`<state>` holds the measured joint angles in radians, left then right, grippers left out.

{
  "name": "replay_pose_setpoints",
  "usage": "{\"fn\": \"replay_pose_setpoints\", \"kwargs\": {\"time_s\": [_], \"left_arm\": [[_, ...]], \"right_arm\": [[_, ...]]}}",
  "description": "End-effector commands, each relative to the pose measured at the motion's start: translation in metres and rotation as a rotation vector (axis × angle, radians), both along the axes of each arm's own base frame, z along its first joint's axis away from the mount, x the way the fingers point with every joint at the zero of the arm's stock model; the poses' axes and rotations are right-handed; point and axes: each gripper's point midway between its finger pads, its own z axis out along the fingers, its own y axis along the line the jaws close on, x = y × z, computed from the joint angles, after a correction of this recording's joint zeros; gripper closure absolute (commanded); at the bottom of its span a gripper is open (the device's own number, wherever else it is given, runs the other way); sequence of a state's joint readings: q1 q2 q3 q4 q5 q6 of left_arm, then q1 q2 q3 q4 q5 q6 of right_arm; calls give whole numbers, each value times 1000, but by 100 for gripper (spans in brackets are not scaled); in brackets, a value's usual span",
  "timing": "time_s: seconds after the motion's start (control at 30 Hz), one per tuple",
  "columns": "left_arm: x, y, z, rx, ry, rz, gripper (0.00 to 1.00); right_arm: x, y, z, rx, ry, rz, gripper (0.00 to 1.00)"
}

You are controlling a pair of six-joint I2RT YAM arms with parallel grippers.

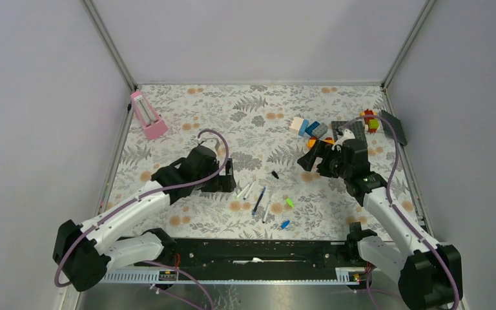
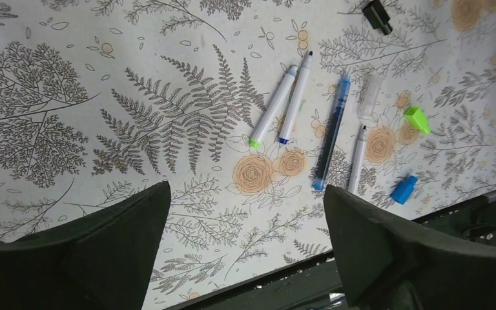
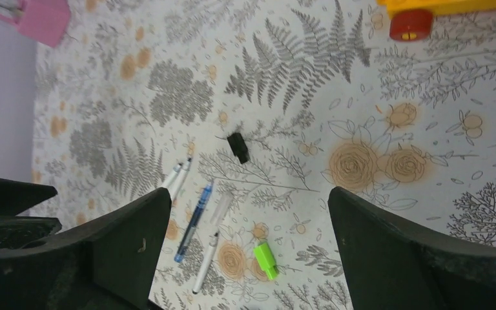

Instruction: Insert the pens into the pen caps

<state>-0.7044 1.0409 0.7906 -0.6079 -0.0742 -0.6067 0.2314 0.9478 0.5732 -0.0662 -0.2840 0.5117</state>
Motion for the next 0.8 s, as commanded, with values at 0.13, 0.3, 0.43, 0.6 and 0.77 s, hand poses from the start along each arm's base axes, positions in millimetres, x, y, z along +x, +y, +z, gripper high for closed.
{"fn": "replay_pose_setpoints", "kwargs": {"time_s": [0.13, 0.3, 0.43, 0.6, 0.77], "left_arm": [[9, -20, 6, -3, -51, -65, 2], [14, -27, 6, 24, -54, -88, 3], [18, -33, 9, 32, -63, -102, 5], [15, -38, -1, 48, -48, -124, 10], [12, -47, -15, 58, -17, -156, 17]], "right_arm": [[13, -14, -15, -170, 97, -44, 2], [18, -24, -6, -186, 118, -122, 2], [25, -32, 2, -167, 44, -195, 2], [30, -4, 14, -47, -24, -73, 2], [34, 0, 11, -30, -69, -51, 2]]}}
